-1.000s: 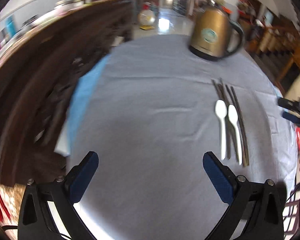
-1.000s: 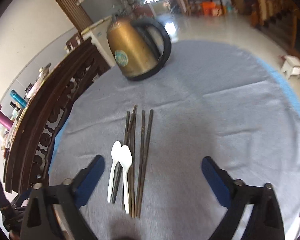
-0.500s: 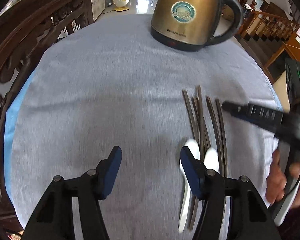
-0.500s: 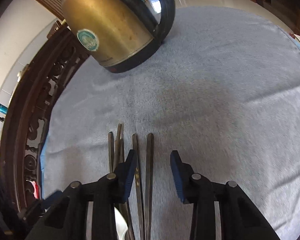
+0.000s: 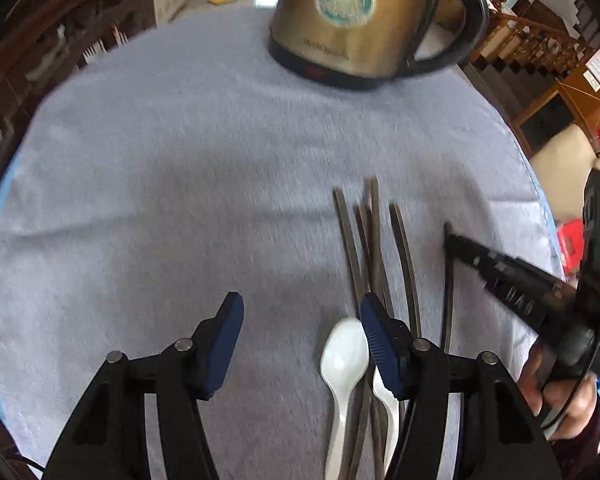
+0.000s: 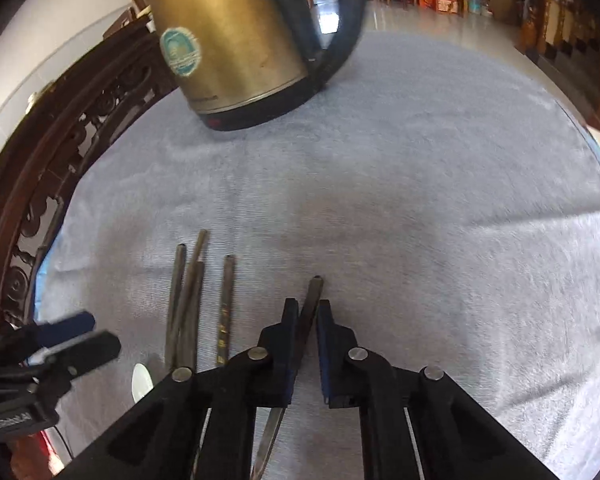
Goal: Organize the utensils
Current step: 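Grasp a white spoon with the left tool while the right tool grasps a dark chopstick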
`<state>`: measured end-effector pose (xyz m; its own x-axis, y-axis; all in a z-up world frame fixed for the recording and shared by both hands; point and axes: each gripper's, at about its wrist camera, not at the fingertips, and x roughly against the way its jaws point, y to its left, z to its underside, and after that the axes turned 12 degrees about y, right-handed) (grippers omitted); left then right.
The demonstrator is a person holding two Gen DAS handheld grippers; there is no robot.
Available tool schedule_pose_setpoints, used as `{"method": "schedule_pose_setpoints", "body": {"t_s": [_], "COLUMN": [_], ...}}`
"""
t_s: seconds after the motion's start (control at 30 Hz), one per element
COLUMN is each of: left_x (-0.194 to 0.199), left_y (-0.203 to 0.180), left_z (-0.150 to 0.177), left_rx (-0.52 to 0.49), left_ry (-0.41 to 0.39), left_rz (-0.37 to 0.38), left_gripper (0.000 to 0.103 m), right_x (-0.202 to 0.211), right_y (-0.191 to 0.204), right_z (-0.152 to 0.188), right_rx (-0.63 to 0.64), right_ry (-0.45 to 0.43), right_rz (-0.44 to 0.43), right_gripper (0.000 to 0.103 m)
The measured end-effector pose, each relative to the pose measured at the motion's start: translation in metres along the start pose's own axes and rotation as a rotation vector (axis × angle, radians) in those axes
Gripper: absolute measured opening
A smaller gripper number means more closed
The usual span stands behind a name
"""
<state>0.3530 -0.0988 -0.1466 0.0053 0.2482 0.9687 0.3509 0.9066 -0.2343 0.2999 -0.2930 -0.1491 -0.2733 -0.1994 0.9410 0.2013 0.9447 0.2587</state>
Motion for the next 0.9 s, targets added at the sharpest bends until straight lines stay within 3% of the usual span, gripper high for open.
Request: {"method": "schedule_pose_setpoints", "body": {"t_s": [0.1, 0.23, 0.33, 0.4, 0.53, 0.63, 0.67, 0.7, 0.77, 0.87, 0.9], "left_x": [-0.009, -0.010, -0.009, -0.009, -0.005, -0.003, -0.003, -0.002, -0.001, 0.001, -0.002], "left_y": [-0.002, -0.005, -0.007, -0.005, 0.002, 0.003, 0.004, 0.006, 0.009, 0.016, 0.017], "left_z": [0.008, 0.014, 0.019, 0.022, 0.030, 0.041, 0.042, 0.044, 0.048, 0.059, 0.060], "left_rx": [-0.017, -0.037, -0.052, -0.059, -0.054, -0.064, -0.066, -0.068, -0.068, -0.058, -0.054], "left_ry": [0.017, 0.011, 0.008, 0.014, -0.002, -0.018, -0.023, -0.029, -0.042, -0.033, -0.038], "left_rz": [-0.013, 0.033, 0.036, 0.071, 0.097, 0.105, 0.108, 0.112, 0.126, 0.152, 0.158], "left_gripper": [0.061, 0.056, 0.044, 0.028, 0.028, 0.028, 0.028, 0.028, 0.028, 0.007, 0.006], "right_x": [0.003, 0.006, 0.010, 0.011, 0.015, 0.017, 0.018, 0.020, 0.019, 0.008, 0.008], "right_y": [-0.013, -0.025, -0.027, -0.027, -0.032, -0.037, -0.040, -0.040, -0.036, -0.019, -0.010], "right_z": [0.006, 0.010, 0.012, 0.015, 0.018, 0.017, 0.018, 0.018, 0.016, 0.011, 0.011], "right_rx": [-0.035, -0.067, -0.079, -0.081, -0.109, -0.146, -0.149, -0.146, -0.129, -0.094, -0.064], "right_ry": [-0.013, -0.021, -0.042, -0.040, -0.006, 0.000, -0.004, -0.011, -0.014, 0.036, 0.019], "right_rz": [-0.035, -0.074, -0.110, -0.118, -0.123, -0.104, -0.107, -0.104, -0.077, -0.016, 0.041], "right_gripper": [0.008, 0.005, 0.004, 0.004, 0.007, 0.037, 0.052, 0.055, 0.055, 0.040, 0.028]}}
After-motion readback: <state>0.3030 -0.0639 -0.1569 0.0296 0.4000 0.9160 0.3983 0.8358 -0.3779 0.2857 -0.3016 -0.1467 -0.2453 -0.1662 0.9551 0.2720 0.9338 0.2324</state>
